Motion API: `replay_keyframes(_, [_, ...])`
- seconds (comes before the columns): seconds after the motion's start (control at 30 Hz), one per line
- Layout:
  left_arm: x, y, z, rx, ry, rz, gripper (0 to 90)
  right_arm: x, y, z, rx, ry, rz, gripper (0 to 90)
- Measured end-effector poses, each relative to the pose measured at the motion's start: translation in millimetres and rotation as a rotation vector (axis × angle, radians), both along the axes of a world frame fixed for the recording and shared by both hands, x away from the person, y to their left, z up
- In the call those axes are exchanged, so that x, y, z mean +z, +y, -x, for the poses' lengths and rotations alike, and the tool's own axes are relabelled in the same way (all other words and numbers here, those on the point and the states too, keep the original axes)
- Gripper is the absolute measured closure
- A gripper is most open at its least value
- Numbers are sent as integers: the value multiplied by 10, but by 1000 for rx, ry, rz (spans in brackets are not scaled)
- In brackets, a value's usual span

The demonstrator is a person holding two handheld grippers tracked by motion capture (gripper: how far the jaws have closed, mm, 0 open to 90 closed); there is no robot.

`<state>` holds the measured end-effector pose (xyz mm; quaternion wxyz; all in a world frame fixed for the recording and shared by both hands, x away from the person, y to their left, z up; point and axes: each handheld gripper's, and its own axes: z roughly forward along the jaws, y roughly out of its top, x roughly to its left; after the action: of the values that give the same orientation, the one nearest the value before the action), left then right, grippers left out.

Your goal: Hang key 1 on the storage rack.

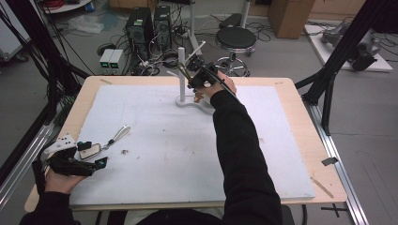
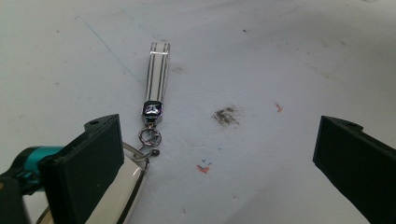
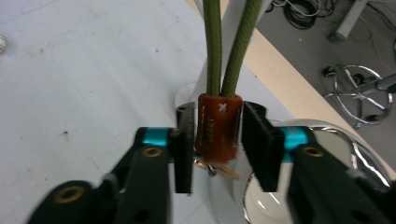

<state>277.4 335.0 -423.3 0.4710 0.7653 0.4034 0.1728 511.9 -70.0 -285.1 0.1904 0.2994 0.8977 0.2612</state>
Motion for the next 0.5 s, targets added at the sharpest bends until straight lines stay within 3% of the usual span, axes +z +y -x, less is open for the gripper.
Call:
replay_keyframes(0.1, [-8, 7, 4, 4, 1, -2, 23, -44, -28, -8, -23, 37, -44, 427])
replay_keyframes(0.23, [-8, 15, 14, 8, -4, 3, 23, -116, -125, -30, -133, 65, -103, 209])
replay_keyframes(0.43, [-15, 12, 11, 13, -2, 2, 23, -95, -191, 1, -143, 81, -120, 9])
replay_keyframes(0.5, [-15, 11, 13, 10, -2, 1, 23, -82, -215, 28, -135, 119, -136, 7])
